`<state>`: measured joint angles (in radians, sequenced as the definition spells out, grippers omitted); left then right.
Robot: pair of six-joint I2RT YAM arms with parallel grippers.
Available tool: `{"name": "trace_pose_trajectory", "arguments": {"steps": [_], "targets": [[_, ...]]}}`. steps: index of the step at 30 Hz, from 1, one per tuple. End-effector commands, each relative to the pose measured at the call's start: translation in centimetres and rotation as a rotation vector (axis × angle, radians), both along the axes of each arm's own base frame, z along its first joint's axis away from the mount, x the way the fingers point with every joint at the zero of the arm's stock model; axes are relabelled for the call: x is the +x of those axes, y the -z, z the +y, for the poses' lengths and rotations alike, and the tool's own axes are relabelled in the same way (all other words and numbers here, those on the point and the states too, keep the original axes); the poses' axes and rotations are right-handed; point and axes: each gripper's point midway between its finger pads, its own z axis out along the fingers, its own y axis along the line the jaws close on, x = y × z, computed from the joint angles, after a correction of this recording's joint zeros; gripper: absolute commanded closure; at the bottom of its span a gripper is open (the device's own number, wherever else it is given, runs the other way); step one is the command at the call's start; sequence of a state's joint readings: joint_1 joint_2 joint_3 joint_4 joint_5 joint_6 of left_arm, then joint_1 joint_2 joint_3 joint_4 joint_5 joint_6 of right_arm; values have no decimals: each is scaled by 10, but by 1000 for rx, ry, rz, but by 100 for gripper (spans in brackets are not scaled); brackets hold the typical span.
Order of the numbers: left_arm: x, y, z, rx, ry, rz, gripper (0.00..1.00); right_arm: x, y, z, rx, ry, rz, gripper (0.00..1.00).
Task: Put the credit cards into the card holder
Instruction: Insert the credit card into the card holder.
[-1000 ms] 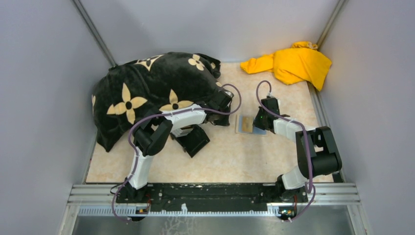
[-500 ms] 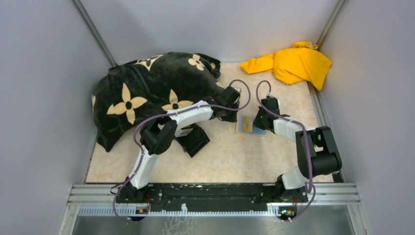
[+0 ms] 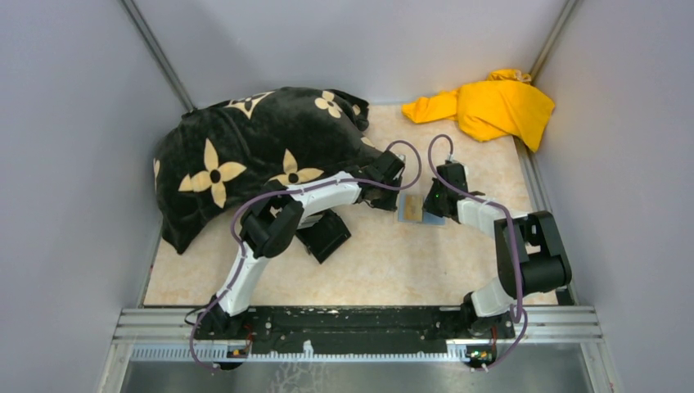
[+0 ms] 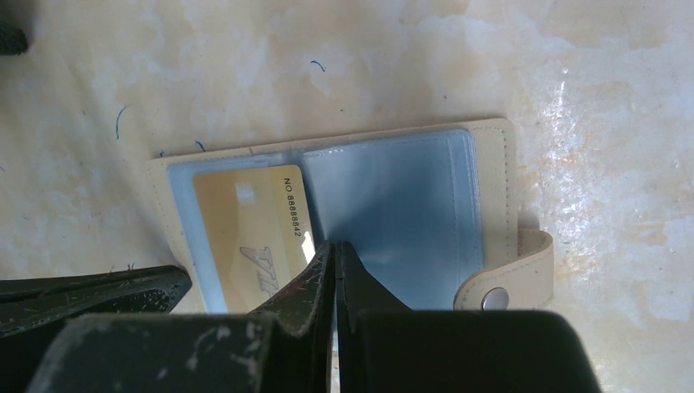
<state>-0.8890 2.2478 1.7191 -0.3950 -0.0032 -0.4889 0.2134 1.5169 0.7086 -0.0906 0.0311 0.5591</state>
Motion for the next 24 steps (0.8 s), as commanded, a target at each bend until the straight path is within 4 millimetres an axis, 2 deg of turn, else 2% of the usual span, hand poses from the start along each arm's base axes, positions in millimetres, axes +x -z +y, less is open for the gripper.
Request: {"name": "trace_pose_trajectory", "arguments": {"steps": [1, 11, 24], "targets": [[-9, 20, -3, 36, 21, 28, 100, -12, 13, 9, 15, -40, 53, 100], [-17, 33, 1, 70, 16, 45, 100, -8, 4, 23, 36, -78, 28, 100], [-18, 30, -1, 59, 17, 42, 100, -5, -3, 42, 36, -116, 10, 100]]}}
